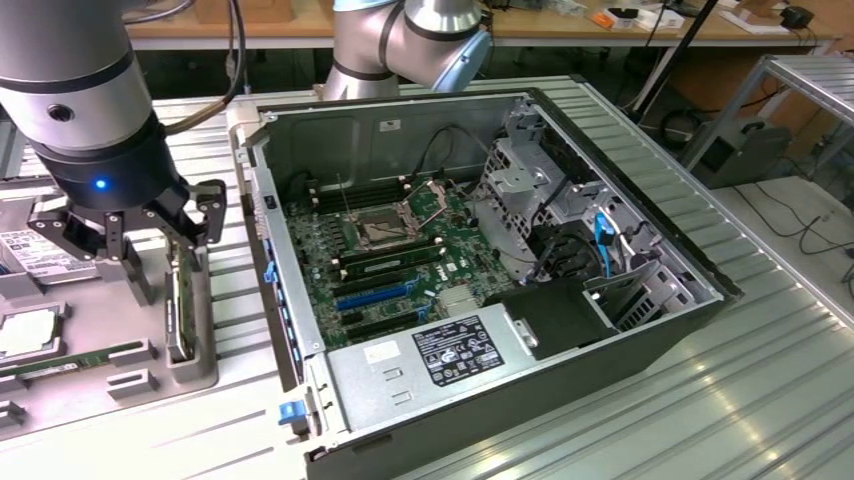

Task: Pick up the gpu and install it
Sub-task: 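Pick up the gpu and move the gpu toward the slot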

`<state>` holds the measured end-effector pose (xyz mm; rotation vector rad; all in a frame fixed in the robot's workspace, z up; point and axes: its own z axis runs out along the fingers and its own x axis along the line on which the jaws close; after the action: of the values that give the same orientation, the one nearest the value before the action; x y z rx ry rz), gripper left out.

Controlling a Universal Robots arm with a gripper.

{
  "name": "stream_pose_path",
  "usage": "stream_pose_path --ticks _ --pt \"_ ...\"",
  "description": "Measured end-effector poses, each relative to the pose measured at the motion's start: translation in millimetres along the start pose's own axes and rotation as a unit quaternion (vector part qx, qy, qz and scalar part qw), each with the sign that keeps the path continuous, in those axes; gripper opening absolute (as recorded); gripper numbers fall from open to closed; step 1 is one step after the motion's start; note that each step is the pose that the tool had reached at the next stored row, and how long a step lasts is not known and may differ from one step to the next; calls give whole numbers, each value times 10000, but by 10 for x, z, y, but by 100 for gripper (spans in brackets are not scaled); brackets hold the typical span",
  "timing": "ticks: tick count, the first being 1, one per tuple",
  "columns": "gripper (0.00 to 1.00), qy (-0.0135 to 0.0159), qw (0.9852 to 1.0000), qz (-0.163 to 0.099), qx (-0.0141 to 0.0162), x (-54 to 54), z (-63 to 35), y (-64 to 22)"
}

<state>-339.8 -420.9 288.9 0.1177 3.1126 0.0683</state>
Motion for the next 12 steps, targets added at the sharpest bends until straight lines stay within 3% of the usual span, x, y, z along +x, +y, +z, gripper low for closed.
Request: stream_pose_path --ticks 12 --pt "57 0 10000 0 -1 1 52 -7"
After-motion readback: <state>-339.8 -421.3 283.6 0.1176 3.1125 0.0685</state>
